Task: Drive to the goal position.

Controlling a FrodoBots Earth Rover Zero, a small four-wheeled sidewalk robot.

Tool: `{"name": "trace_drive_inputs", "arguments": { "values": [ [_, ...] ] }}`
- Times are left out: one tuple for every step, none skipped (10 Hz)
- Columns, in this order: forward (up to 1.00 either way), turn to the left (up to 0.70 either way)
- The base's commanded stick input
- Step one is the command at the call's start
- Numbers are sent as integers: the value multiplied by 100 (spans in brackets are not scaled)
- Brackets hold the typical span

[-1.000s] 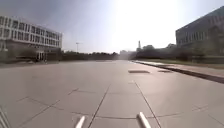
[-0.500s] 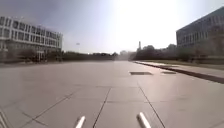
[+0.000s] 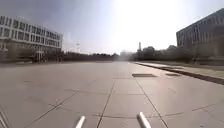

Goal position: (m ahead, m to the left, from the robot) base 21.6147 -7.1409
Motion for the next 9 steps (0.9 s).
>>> {"name": "trace_drive_inputs", "arguments": {
  "values": [
    [70,0],
    [70,0],
    [70,0],
    [70,0],
    [70,0],
    [70,0],
    [70,0],
    [70,0],
    [70,0]
  ]
}}
